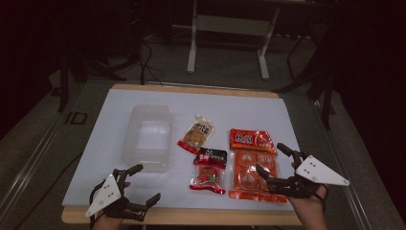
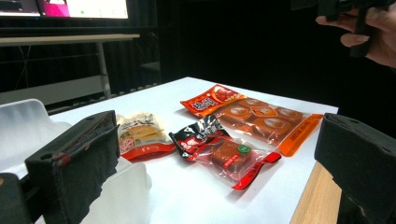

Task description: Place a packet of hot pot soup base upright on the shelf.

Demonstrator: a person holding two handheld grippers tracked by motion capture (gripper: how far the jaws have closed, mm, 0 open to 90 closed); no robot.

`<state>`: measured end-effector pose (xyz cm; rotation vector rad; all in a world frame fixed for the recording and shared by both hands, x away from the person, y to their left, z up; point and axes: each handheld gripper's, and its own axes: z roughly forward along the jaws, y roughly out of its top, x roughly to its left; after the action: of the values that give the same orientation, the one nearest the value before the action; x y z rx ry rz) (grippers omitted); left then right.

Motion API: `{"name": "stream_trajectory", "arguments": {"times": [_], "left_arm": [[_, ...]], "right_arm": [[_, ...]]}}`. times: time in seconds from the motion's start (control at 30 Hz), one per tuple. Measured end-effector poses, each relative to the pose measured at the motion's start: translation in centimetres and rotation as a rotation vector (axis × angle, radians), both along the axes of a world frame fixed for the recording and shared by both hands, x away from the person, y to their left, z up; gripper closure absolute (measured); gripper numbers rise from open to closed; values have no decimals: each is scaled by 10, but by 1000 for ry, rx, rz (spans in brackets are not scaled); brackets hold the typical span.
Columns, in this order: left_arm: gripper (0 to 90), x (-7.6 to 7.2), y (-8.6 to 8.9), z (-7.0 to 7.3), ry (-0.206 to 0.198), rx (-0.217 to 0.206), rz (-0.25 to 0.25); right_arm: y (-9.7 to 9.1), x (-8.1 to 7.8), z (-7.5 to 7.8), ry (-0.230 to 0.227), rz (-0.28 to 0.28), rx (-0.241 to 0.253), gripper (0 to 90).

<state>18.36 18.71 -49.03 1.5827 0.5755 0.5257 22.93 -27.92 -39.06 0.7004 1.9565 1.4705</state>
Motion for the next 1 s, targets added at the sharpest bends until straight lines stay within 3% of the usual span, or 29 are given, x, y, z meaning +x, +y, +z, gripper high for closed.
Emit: {"name": "stream_trajectory", "arguments": {"times": [0.37, 0.77, 0.8, 1.0], "left_arm": [[4, 1, 0, -1, 4, 7, 0], [4, 1, 0, -1, 7, 12, -2], [4, 1, 0, -1, 8, 9, -1], [4, 1, 0, -1, 10, 11, -3]], "right_arm": [[-12, 48, 7, 16, -68, -2, 108], [-22, 90, -9, 107, -113, -33, 134], [-24, 97, -13, 134, -109, -26, 136], [-27, 113, -25, 164, -129, -54, 152]]}}
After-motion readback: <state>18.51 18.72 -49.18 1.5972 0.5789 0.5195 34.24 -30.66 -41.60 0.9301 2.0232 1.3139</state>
